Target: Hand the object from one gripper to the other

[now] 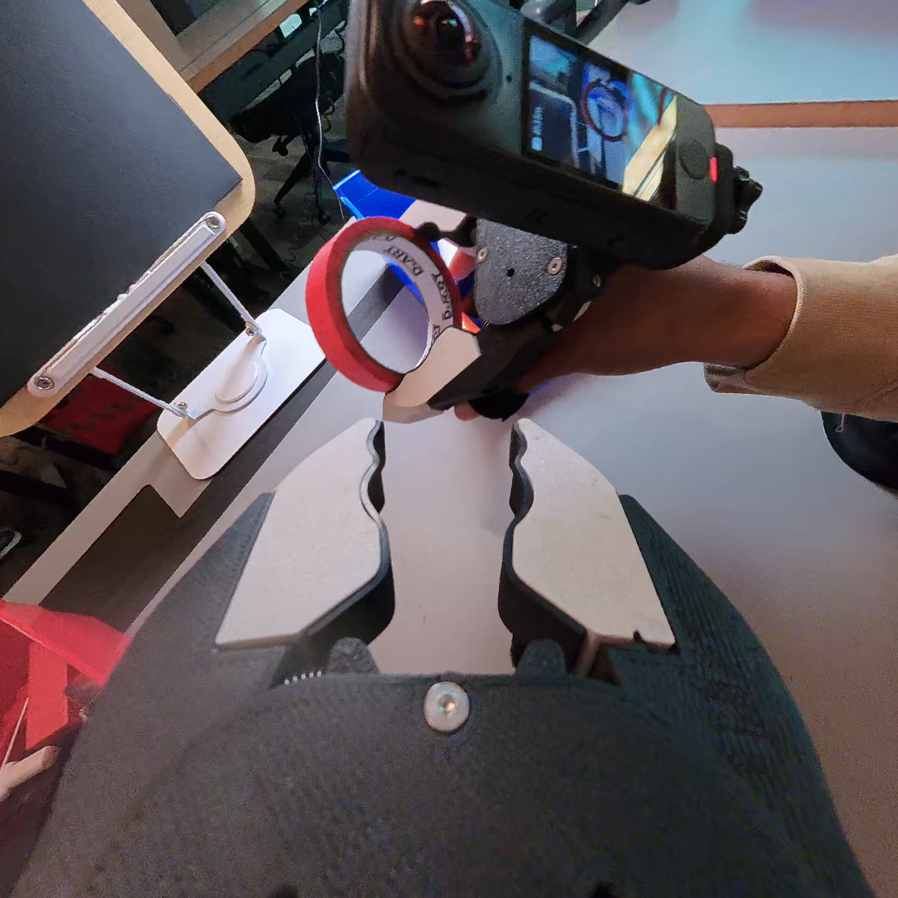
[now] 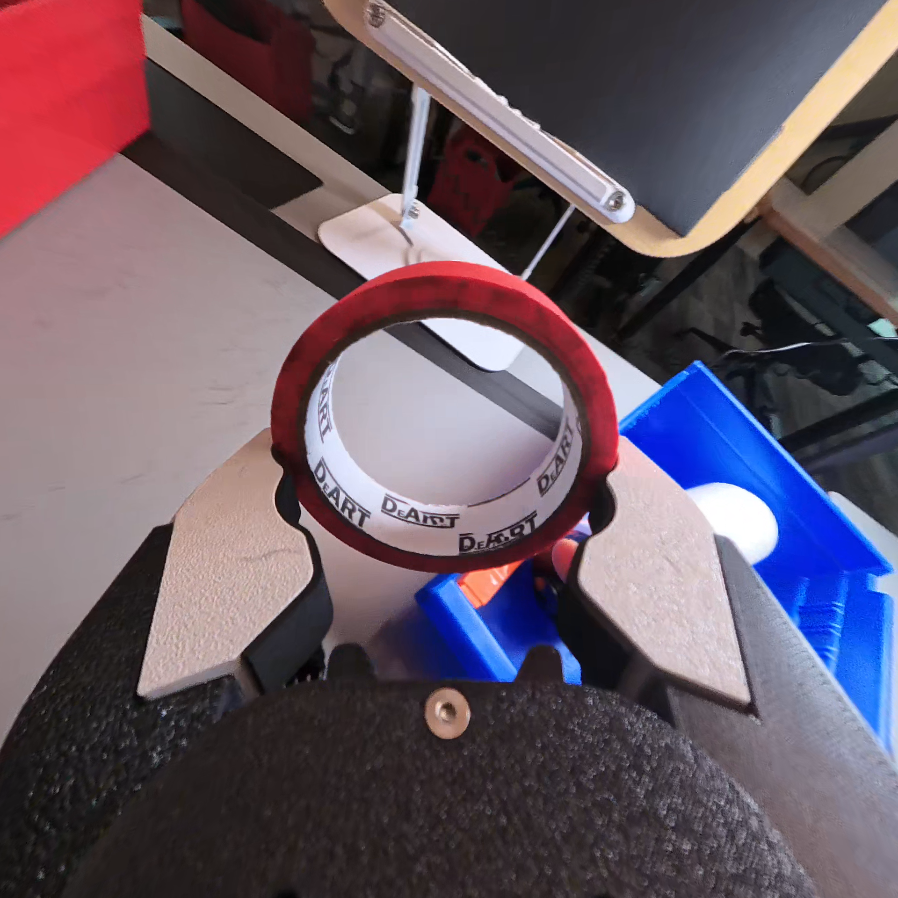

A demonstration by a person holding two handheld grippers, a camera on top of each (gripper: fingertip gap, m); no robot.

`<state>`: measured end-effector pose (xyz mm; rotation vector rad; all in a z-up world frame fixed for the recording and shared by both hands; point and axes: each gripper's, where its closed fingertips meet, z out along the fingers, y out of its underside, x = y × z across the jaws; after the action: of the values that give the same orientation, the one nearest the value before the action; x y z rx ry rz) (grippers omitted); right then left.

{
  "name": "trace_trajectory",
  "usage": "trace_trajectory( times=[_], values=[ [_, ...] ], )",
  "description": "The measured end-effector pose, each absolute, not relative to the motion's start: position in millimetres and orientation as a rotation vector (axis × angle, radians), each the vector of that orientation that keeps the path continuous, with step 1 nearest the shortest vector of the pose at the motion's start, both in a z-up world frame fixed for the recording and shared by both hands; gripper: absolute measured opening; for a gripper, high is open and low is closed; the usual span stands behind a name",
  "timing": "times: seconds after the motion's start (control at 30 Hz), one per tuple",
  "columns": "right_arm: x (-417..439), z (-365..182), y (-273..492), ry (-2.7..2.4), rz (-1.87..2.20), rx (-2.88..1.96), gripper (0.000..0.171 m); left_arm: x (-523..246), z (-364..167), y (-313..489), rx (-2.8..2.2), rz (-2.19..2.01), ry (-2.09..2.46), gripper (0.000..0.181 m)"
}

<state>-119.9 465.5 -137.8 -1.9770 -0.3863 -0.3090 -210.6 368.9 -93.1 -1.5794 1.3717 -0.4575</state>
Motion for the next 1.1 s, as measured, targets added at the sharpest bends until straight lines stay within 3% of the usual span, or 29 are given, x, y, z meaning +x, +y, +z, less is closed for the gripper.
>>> trace_trajectory(
  times=[0.27,0.6,1.1],
  values=[
    [-169.7,-148.8,457.9,-0.552,0.021,-1.988,0.117,-211.8,-96.8,364.3,-1.575,-0.393,1.412,0.051],
    [-178.4,-124.9,444.7,-0.774,0.090,-1.801,0.118,-218.8,-90.5,375.5,-1.567,-0.406,1.394,0.053],
    [-192.1,-29.4,356.1,-0.783,1.194,-1.343,0.117,-222.3,-60.3,362.5,-1.316,-0.753,1.472,0.073]
  ],
)
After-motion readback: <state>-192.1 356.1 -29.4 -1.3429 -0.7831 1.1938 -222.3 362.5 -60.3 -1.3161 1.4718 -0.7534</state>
